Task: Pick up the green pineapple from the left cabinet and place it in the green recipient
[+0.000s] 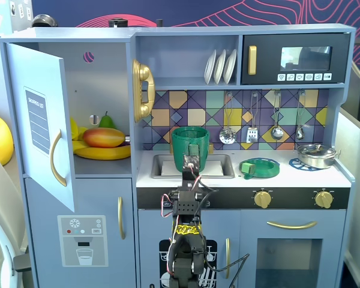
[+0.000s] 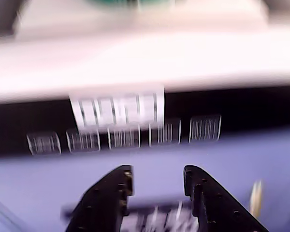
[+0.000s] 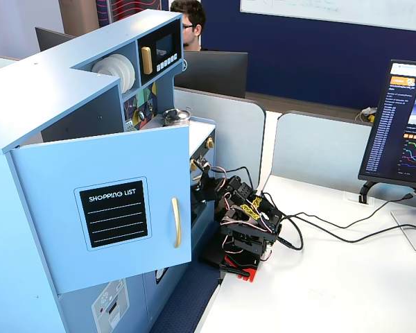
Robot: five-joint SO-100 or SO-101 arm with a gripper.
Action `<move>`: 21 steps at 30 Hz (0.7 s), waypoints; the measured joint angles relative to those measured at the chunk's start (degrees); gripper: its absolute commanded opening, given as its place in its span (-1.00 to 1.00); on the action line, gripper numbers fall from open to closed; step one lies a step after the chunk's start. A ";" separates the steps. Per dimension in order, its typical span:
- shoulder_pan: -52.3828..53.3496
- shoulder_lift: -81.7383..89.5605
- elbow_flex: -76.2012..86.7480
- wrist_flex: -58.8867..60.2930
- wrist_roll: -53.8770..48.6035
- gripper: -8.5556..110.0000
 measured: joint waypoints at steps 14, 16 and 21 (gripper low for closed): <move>-0.18 0.53 20.83 15.91 2.11 -0.86; -0.18 0.53 22.76 16.35 2.11 -0.86; -0.18 0.62 23.38 21.27 2.11 -0.84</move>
